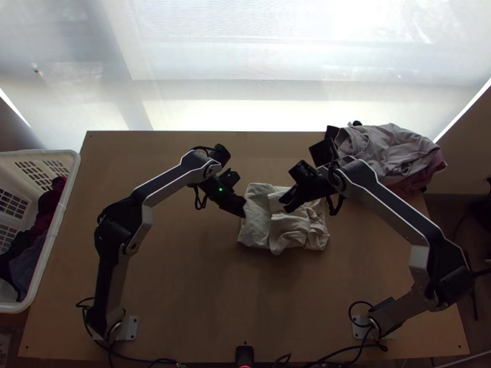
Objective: Fold the t-shirt
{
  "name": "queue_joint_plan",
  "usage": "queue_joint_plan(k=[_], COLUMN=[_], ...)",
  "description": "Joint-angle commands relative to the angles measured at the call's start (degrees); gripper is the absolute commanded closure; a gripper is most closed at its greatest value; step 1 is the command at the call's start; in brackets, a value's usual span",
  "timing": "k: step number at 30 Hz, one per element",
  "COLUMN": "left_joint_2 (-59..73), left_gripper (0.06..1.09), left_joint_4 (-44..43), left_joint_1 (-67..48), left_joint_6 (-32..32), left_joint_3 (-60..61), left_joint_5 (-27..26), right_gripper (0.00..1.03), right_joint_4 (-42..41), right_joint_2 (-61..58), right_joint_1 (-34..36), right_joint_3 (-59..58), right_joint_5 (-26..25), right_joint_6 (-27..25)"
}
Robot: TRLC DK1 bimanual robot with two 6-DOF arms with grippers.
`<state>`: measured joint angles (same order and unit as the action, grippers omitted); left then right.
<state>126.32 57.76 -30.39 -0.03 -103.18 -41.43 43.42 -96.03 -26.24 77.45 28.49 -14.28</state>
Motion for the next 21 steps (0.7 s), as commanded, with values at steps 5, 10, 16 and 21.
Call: queue_joint_plan(k=[5,10,16,21], left_joint_2=[3.1,1.4,4.5,6.0], left_gripper=[1.03,1.03,1.04,1.05], left_joint_4=[-0.3,0.1,-1.0,-1.3], left_joint_1=[-0.5,0.4,-0.1,-1.2], left_joint_6=[-2.8,-3.2,-2.7,-2.3], left_joint_3=[-2.5,-2.6,-2.5,-2.6], left_joint_5=[-8.1,-8.3,-5.6,-3.4], right_gripper=[1.00,1.00,1.00,1.00], right_joint_4=[1.0,1.0,0.3,-2.9], right_joint_2=[-7.2,-6.7,-8.1,-8.3], right_joint_1=[-2.9,-4.4,-5.8,-5.8], right_joint_3=[2.4,-0.2,-2.1,-4.4], right_joint_5=[4.3,4.3,4.1,2.6], right_joint_6=[-0.4,-0.6,-2.5,-2.8])
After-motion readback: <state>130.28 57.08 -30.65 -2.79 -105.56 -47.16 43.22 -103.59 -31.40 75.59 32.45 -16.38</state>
